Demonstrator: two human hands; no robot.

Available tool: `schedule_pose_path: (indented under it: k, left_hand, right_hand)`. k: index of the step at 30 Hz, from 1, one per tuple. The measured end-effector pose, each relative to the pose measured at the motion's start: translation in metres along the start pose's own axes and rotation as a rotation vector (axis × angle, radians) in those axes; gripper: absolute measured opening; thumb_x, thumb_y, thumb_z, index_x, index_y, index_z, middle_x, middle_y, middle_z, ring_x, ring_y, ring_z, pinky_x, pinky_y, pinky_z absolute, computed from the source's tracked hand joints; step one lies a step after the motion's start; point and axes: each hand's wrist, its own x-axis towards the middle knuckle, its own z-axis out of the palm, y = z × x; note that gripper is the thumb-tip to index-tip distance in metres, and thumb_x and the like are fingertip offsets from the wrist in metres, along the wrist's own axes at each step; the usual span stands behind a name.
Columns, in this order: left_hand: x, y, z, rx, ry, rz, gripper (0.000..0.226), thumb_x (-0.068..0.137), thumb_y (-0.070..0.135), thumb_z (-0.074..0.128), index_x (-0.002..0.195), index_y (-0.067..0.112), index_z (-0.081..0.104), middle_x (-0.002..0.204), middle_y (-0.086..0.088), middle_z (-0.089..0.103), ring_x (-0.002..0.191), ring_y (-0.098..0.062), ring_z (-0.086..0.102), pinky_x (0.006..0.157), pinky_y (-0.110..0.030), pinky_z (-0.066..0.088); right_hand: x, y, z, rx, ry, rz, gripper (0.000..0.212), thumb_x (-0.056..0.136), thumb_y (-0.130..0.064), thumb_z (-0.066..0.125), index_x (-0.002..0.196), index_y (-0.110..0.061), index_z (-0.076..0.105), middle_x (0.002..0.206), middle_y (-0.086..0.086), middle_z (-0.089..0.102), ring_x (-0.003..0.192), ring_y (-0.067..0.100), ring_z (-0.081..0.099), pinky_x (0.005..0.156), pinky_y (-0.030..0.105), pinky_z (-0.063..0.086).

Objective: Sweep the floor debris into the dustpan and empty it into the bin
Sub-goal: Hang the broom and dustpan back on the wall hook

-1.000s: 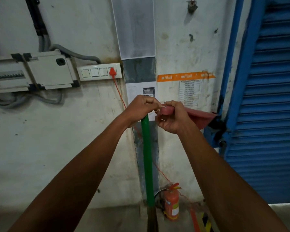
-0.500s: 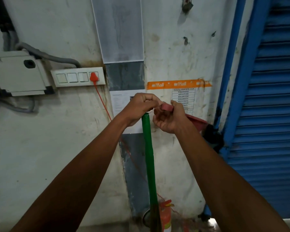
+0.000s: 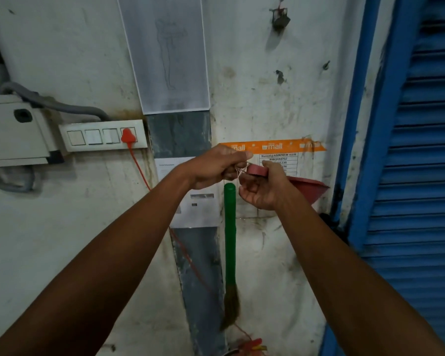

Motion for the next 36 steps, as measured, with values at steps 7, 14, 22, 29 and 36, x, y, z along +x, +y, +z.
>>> schedule_pose_path:
  k: [7,14,22,29,36]
  left_hand:
    - [0.027,0.028,0.0,0.063,0.14,0.012,0.053,0.084,0.055,0.079,0.07,0.015,0.046,0.078,-0.013,0.035,0.067,-0.023,0.031,0.065,-0.032,0.03]
    - [0.044,0.076,0.022,0.124,0.224,0.013,0.054,0.082,0.052,0.08,0.065,0.017,0.043,0.064,-0.005,0.03,0.061,-0.018,0.034,0.065,-0.033,0.035]
    - [0.053,0.115,0.063,0.166,0.403,0.015,0.053,0.087,0.053,0.076,0.063,0.019,0.043,0.059,0.0,0.036,0.058,-0.015,0.032,0.059,-0.03,0.031]
    - [0.056,0.134,0.093,0.209,0.487,-0.024,0.055,0.086,0.058,0.076,0.049,0.025,0.054,0.062,-0.003,0.037,0.058,-0.016,0.036,0.059,-0.028,0.036]
    - [0.059,0.139,0.113,0.236,0.524,-0.092,0.051,0.086,0.055,0.077,0.067,0.014,0.053,0.066,-0.004,0.032,0.056,-0.015,0.031,0.058,-0.03,0.03]
  right_hand:
    - [0.006,-0.032,-0.016,0.028,-0.023,0.006,0.055,0.103,-0.047,0.04,0.08,-0.003,0.064,0.072,0.014,0.065,0.067,0.023,0.055,0.068,0.033,0.051]
    - [-0.002,-0.059,-0.048,0.027,-0.081,0.076,0.051,0.1,-0.049,0.046,0.086,-0.003,0.066,0.073,0.012,0.065,0.068,0.024,0.053,0.063,0.032,0.052]
    - [-0.022,-0.069,-0.087,-0.045,-0.131,0.164,0.051,0.098,-0.059,0.048,0.111,-0.011,0.062,0.092,0.017,0.071,0.083,0.027,0.068,0.061,0.037,0.058]
    - [-0.047,-0.062,-0.106,-0.172,-0.276,0.268,0.109,0.086,-0.091,0.022,0.133,0.001,0.057,0.103,0.023,0.075,0.07,0.029,0.073,0.063,0.035,0.058]
    - [-0.087,-0.094,-0.094,-0.715,-0.199,-0.293,0.078,0.098,-0.071,0.043,0.084,-0.001,0.076,0.073,0.01,0.074,0.065,0.024,0.066,0.06,0.036,0.057]
